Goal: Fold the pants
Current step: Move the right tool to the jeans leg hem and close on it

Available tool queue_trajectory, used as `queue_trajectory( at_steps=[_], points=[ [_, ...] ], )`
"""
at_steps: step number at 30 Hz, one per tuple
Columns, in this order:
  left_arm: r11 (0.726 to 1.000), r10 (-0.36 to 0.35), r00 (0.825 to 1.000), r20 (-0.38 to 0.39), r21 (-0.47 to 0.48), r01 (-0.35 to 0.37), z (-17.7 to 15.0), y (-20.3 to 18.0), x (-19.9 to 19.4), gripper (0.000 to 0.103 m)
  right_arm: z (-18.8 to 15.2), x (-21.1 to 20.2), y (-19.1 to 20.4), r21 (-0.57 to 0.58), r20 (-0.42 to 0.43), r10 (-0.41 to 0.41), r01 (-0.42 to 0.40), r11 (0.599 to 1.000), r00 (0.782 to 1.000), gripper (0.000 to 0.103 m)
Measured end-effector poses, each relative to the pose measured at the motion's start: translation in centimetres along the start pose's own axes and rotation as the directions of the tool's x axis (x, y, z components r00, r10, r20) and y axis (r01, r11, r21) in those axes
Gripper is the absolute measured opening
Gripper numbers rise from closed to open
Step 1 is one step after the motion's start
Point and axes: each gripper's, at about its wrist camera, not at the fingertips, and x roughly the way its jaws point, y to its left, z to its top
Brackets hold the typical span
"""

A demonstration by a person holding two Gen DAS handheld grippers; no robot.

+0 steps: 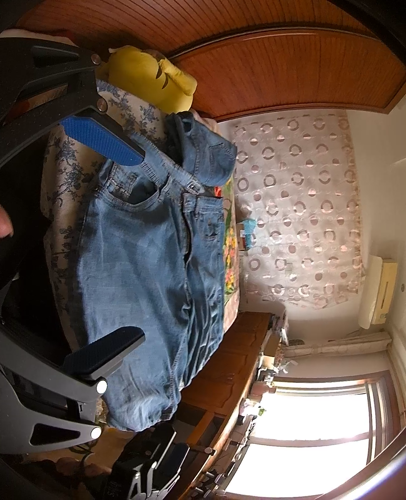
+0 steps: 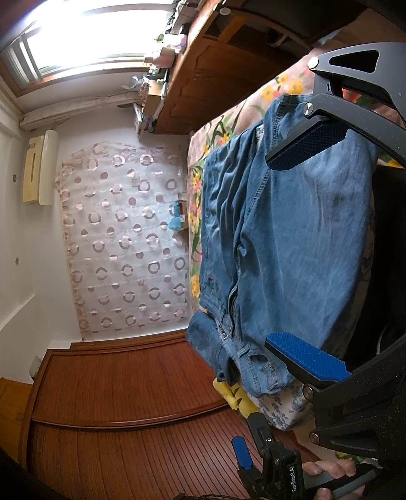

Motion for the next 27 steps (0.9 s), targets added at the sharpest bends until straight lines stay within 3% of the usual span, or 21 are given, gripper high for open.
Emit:
queue_trajectory(
  at_steps=[6, 18, 27],
  points=[
    [1.000, -0.018, 0.999, -0.045, -0.008, 0.018, -0.8, 1.0, 1.7, 0.103, -0.4, 0.6, -1.2, 0.000, -0.027, -0.018, 0.018, 1.000, 0.999, 0.103],
    [0.999, 0.001, 0.998, -0.058, -0.046, -0.004, -2.0, 4.0, 3.1, 0.103, -0.4, 1.0, -4.0, -0.008, -0.092, -0.097, 0.097, 0.995, 0.991, 0.100],
    [0.998, 0.006, 0.996, -0.085, -0.063, -0.011, -3.0, 4.5, 4.3, 0.103, -1.3, 1.1, -6.5, 0.012, -0.169, -0.170, 0.174, 0.985, 0.971, 0.096]
  ],
)
